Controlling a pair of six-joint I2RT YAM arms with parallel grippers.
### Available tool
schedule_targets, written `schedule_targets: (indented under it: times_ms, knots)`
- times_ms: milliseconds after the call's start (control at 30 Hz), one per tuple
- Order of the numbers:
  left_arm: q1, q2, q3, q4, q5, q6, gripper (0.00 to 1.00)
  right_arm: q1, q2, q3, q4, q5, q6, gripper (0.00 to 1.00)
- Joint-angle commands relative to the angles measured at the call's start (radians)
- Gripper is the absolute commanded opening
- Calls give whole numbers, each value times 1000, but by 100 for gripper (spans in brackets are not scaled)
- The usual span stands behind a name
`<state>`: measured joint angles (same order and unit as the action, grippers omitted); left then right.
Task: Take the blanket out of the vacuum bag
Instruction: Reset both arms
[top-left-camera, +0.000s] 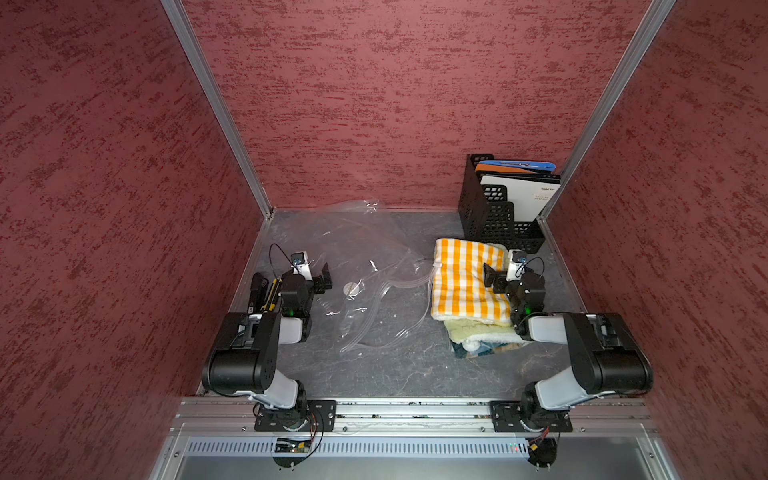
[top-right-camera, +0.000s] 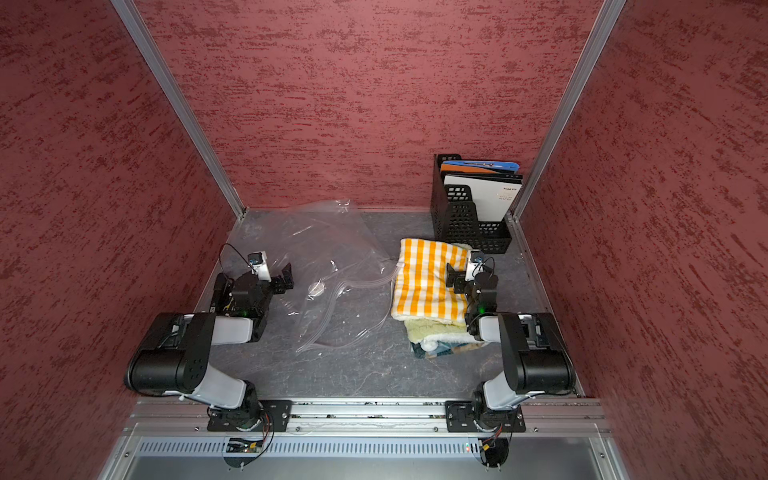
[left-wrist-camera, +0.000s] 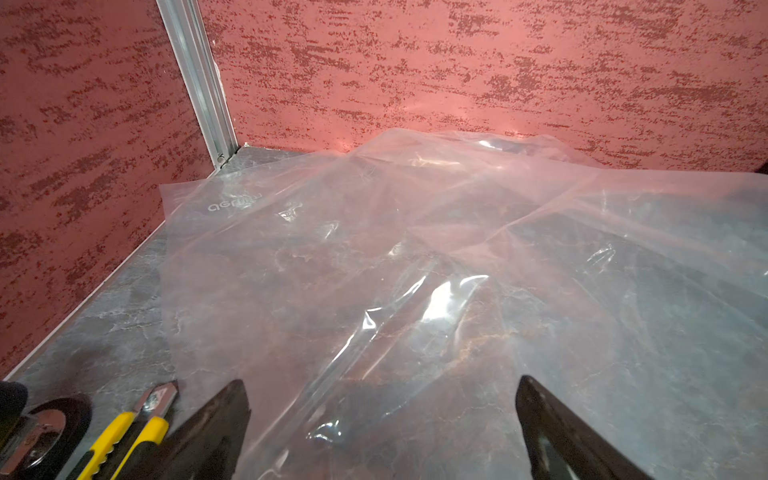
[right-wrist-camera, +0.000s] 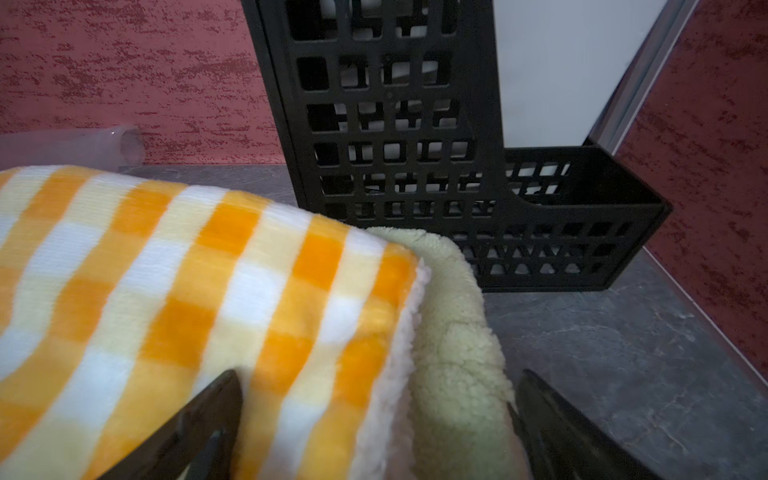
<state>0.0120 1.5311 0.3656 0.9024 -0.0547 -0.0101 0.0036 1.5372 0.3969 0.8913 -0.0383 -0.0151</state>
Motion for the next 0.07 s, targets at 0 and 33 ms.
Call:
schedule_targets:
  times_ms: [0,33]
  knots:
    - [2,0,6,5,6,9,99,6,3,3,-17,23,2,99]
    - [1,1,4,7,2,11,99,6,3,3,-16,23,3,99]
